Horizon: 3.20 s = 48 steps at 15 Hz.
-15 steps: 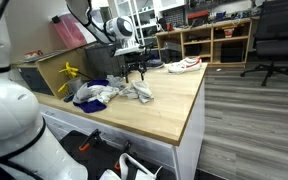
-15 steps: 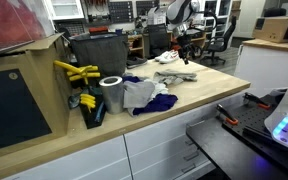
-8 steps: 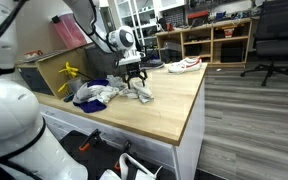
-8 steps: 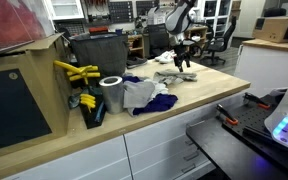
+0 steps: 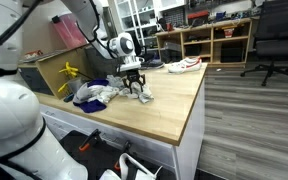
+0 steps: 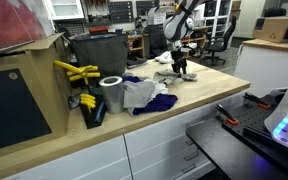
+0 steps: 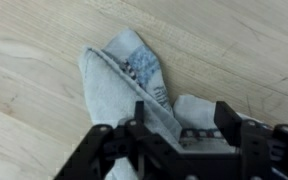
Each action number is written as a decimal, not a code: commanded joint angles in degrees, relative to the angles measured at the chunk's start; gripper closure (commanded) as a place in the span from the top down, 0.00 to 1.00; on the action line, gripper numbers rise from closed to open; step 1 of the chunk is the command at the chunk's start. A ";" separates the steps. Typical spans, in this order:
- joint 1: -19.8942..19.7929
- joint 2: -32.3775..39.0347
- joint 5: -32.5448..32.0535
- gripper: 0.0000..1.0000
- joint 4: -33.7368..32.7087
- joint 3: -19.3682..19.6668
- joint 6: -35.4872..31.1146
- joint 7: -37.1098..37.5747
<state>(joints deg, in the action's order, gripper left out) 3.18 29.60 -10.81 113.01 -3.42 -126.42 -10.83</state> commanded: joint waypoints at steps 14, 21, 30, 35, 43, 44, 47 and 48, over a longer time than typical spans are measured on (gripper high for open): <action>2.76 -3.03 -11.54 0.00 2.89 0.86 -4.24 0.10; 3.46 -3.82 -16.70 0.00 1.61 2.99 -6.14 3.69; 3.61 -2.09 -17.78 0.00 -5.42 7.84 -9.71 15.48; 3.95 -1.09 -18.55 0.00 -7.66 10.28 -9.89 21.87; 5.74 -1.06 -24.61 0.00 -10.20 12.91 -11.56 28.69; 5.77 -1.05 -24.73 0.00 -10.72 12.55 -11.13 28.62; 5.99 -1.76 -23.84 0.33 -10.51 11.16 -10.43 27.17; 6.06 -2.13 -23.39 0.40 -10.11 10.60 -10.14 26.43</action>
<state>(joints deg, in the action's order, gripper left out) 8.65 28.33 -34.25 102.65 8.06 -137.39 16.15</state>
